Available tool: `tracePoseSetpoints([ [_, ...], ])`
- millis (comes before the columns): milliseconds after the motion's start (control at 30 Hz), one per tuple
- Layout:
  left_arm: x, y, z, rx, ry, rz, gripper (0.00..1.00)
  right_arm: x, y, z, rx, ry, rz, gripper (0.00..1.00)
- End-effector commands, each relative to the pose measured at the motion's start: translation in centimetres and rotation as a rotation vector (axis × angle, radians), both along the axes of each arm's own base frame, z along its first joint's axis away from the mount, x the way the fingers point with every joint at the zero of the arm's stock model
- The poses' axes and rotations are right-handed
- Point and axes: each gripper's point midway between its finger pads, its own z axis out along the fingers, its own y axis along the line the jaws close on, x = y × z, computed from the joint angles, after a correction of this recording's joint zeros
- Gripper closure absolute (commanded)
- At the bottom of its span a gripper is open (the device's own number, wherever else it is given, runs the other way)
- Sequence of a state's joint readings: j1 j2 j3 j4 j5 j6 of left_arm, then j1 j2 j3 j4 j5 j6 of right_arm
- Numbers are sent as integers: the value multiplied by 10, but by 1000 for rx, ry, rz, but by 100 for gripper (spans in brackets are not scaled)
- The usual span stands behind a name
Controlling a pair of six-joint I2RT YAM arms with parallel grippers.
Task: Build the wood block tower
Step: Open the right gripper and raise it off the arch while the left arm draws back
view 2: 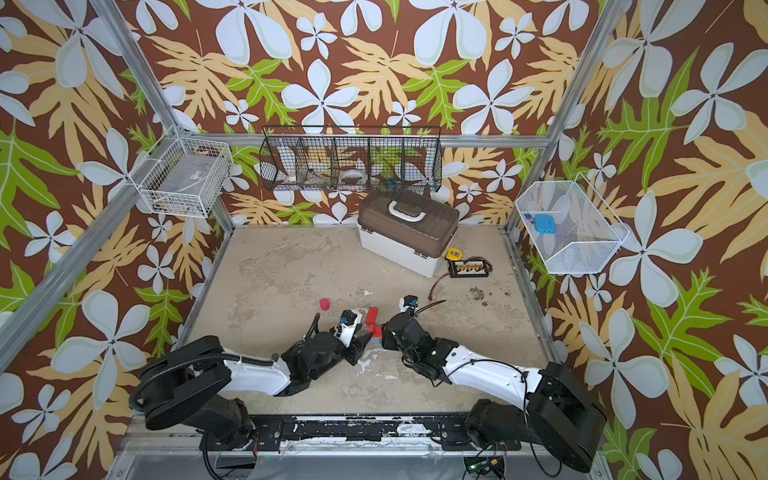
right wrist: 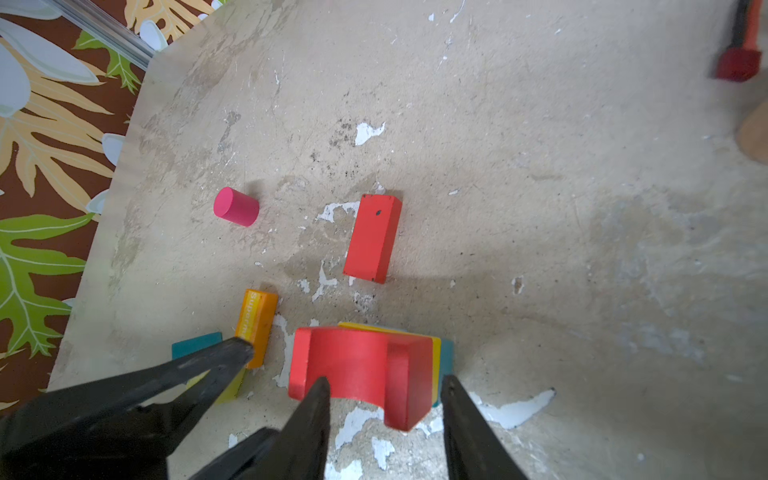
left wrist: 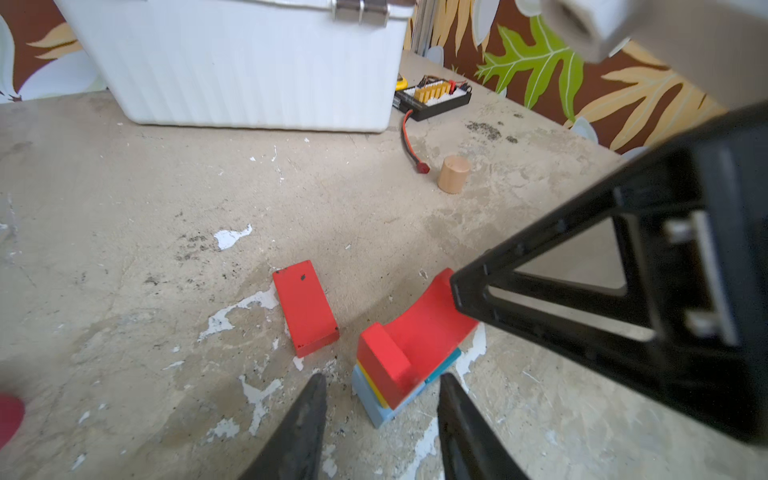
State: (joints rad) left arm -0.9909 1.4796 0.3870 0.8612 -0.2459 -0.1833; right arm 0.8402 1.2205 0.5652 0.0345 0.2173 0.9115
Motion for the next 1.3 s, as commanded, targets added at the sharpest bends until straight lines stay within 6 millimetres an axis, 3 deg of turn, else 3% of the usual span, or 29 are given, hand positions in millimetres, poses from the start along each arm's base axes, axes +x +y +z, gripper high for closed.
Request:
tracePoseSetpoints([
  [0,2,17,25,-75,-9,67,54,2,-12,8,-50,-34,-27,55],
  [133,12,62,44,-156,36,215,52,1,-23,22,-89,-61,-40,55],
  [267,22,127,54,-213,59,419,47,2,-25,41,-134,-59,-30,54],
  [367,22,165,56,-196,42,541,35,6,-21,61,-176,-57,-7,50],
  [500,23,202,49,-194,38,686,34,26,1,91,-242,-63,64,45],
  [800,14,228,56,-206,51,796,41,75,54,83,-355,34,192,33],
  [967,-5,246,57,-309,37,818,41,88,73,55,-376,106,262,27],
  [1000,-6,251,56,-345,13,841,36,91,75,49,-388,117,265,27],
  [1167,-9,250,61,-356,1,819,32,90,86,24,-389,167,307,26],
  [1267,-6,248,58,-336,12,822,32,89,96,19,-368,167,331,25],
])
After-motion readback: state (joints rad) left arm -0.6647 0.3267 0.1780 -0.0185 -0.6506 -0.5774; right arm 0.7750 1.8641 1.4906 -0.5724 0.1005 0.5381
